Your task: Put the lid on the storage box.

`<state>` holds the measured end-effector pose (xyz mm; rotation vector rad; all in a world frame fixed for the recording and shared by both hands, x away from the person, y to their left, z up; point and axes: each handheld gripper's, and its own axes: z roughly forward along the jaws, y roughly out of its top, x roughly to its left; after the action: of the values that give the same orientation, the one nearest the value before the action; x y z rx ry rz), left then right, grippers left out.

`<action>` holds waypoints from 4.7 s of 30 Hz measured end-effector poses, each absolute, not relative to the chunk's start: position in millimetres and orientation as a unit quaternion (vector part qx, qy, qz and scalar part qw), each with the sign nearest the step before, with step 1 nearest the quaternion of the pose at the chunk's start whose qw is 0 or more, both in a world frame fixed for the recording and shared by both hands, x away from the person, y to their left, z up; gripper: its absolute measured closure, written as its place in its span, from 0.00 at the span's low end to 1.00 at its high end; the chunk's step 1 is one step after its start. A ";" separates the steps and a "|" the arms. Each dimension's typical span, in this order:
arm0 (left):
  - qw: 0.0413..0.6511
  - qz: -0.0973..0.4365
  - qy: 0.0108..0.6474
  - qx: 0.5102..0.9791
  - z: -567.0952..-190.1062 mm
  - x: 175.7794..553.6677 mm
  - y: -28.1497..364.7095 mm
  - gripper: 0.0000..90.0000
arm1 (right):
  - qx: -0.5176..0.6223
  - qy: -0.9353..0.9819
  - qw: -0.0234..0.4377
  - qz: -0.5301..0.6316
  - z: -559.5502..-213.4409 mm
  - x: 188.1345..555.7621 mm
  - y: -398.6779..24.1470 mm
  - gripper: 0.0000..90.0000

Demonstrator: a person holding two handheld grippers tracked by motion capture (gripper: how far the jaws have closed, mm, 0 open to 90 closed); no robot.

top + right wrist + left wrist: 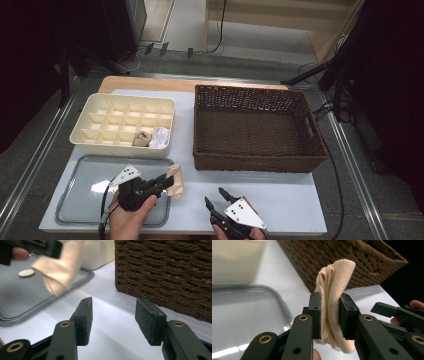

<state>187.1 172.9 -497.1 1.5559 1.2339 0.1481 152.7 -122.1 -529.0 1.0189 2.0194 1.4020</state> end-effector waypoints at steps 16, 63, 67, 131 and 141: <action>0.545 0.116 0.545 0.626 -477.0 181.7 236.9 0.84 | 0.386 0.726 0.214 0.528 -530.8 160.5 -113.7 0.42; 0.476 0.202 0.622 0.588 -483.8 284.2 295.3 0.83 | 0.379 0.740 0.195 0.520 -536.4 168.7 -97.6 0.38; 0.456 0.195 0.626 0.602 -491.0 285.2 294.4 0.83 | 0.382 0.739 0.193 0.519 -536.9 169.0 -98.5 0.38; 0.508 0.257 0.583 0.580 -490.7 172.5 350.2 0.37 | 0.362 0.762 0.158 0.513 -535.4 165.8 -47.8 0.60; 0.476 0.236 0.629 0.567 -523.3 138.6 381.8 0.39 | 0.390 0.762 0.143 0.497 -538.4 170.8 -39.7 0.67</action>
<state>138.6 381.8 -523.3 1.3863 1.5384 0.5756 170.8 -39.7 -538.4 1.1253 2.1964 1.4339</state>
